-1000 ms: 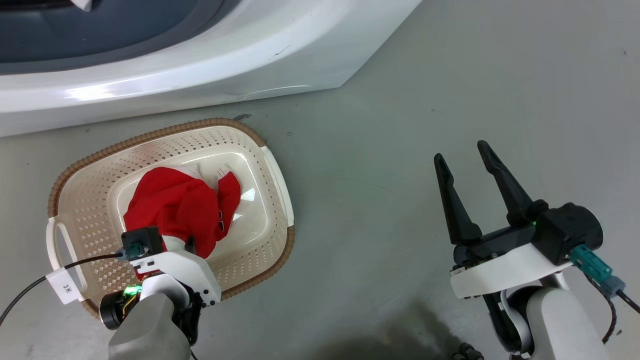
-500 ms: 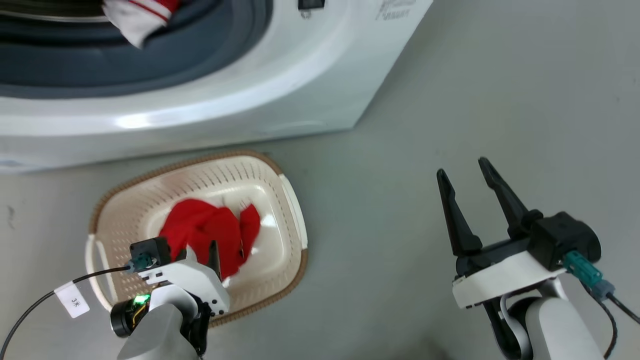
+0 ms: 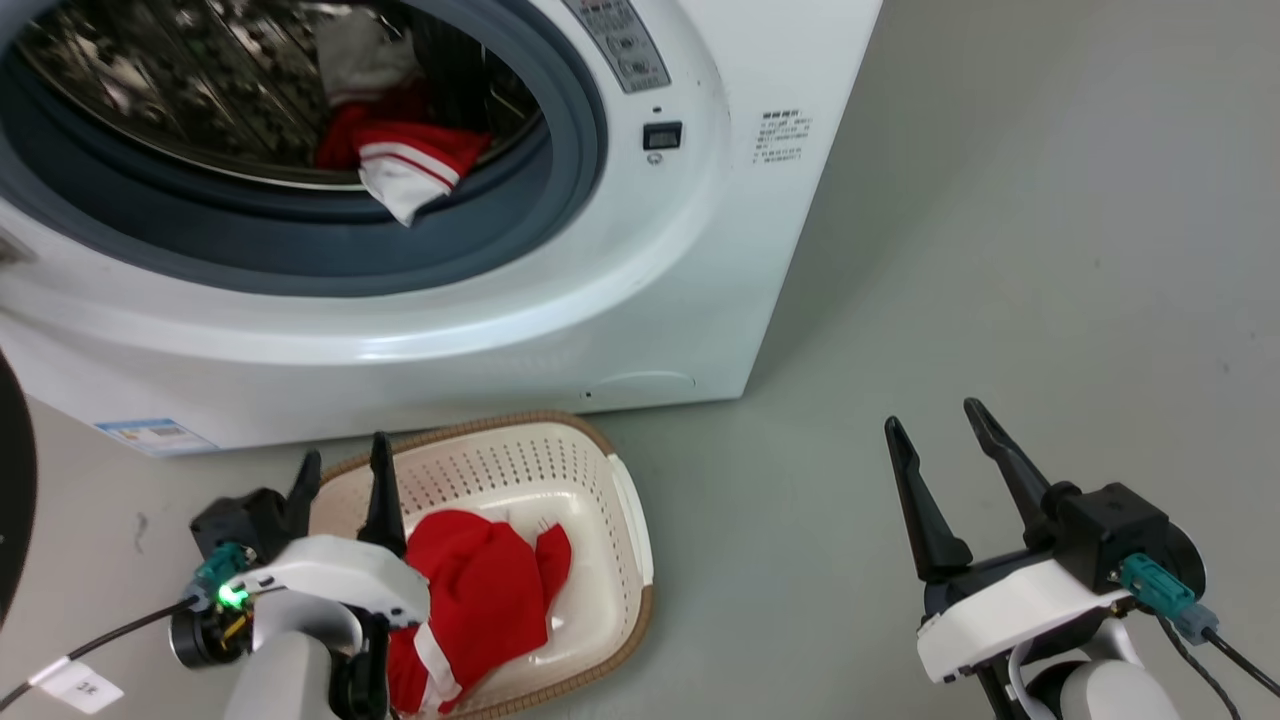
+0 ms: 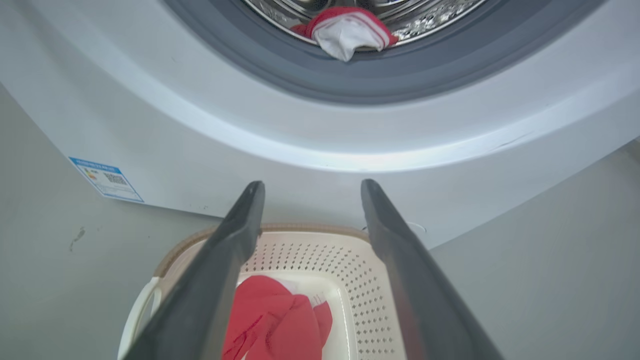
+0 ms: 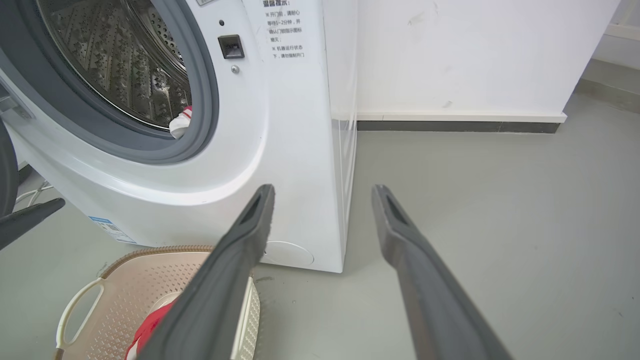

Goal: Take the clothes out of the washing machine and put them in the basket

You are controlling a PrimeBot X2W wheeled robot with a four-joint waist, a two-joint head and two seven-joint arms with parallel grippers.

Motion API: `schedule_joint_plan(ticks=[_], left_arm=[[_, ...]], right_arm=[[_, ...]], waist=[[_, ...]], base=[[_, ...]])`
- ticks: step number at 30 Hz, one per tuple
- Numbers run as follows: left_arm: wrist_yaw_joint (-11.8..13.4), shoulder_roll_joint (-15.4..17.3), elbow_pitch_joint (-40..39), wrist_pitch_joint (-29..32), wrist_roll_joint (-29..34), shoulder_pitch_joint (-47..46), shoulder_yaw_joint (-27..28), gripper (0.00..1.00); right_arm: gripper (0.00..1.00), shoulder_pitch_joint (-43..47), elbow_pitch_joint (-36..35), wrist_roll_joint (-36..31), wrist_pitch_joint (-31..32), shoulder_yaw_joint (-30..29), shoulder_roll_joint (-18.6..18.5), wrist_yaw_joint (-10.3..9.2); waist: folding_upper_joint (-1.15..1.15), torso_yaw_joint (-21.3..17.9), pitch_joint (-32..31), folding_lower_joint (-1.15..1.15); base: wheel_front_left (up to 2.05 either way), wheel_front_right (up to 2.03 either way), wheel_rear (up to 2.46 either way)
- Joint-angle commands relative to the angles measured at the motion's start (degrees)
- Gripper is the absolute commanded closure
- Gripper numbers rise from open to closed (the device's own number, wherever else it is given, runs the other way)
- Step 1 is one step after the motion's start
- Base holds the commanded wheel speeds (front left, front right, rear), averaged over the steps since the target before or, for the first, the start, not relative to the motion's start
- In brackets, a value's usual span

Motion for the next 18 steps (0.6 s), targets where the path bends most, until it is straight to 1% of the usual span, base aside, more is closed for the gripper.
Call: schedule_joint_plan(ticks=[1,5,8,12,18], left_arm=[[-0.53,-0.34,-2.30,-0.14,0.76,0.74,0.59,0.00],[-1.00,-0.50,-7.26,-0.14,2.63,0.13,1.97,0.00],[-1.65,0.36,-7.75,-0.14,3.22,-3.08,2.14,0.00],[-2.27,3.04,-3.68,0.13,3.47,-9.38,1.00,0.00],[-2.76,8.58,7.00,6.45,1.82,-21.34,-0.71,0.00]], right_arm=[[0.00,0.77,-0.27,0.40,0.29,-0.03,-0.06,-0.03],[0.00,1.81,-0.66,0.77,0.51,-0.02,-0.06,-0.02],[0.00,2.29,-1.07,0.90,0.59,0.08,-0.07,-0.03],[0.00,2.22,-1.45,1.35,0.37,0.48,-0.06,-0.02],[0.00,1.38,-0.86,2.60,-0.69,1.07,-0.06,-0.02]], waist=[[0.00,0.60,-2.01,0.01],[0.00,0.22,-3.56,0.01],[0.00,-0.31,-3.89,0.01],[0.00,-1.58,-3.37,0.01],[0.00,-4.49,-0.61,0.01]], base=[[0.00,0.00,0.00],[0.00,0.00,0.00],[0.00,0.00,0.00],[0.00,0.00,0.00],[0.00,0.00,0.00]])
